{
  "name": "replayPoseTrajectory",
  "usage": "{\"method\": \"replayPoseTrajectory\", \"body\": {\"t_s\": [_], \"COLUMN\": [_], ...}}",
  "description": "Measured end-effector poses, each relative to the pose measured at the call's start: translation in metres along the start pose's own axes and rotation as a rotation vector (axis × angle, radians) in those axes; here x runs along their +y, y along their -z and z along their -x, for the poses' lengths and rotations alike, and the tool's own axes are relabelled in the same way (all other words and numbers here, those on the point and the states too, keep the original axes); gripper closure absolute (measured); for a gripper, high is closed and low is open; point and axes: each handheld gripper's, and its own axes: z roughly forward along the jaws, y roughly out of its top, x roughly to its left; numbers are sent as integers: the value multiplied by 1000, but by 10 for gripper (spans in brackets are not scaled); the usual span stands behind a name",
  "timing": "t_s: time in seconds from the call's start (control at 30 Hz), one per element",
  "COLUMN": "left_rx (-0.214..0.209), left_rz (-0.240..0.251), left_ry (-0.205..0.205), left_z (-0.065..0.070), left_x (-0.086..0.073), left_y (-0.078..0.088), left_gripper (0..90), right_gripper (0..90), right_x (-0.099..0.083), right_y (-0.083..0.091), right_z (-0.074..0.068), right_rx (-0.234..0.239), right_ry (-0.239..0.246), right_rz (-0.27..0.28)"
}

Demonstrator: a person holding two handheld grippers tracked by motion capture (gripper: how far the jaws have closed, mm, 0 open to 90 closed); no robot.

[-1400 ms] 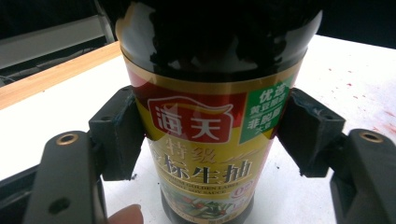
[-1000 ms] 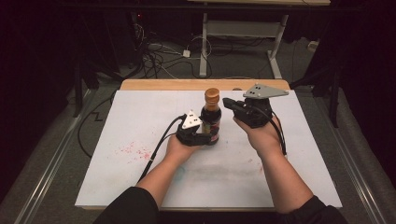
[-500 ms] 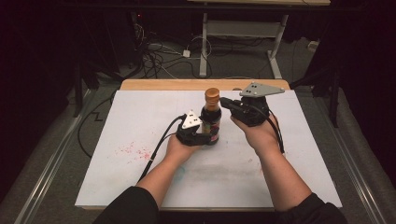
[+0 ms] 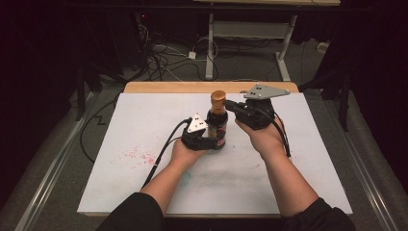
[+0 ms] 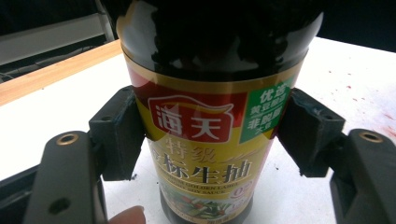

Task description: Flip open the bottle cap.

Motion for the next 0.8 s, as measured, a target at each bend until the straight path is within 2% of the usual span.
{"method": "replayPoseTrajectory", "body": {"t_s": [0.8], "left_rx": [6], "left_rz": [2], "left_ry": [-8], "left_z": [0], "left_x": [-1], "left_y": [0], "left_gripper": [284], "right_gripper": [900], "right_x": [6], "right_y": [1], "right_z": [-2], "right_rx": [-10], "right_ry": [11], "right_rz": [15]}}
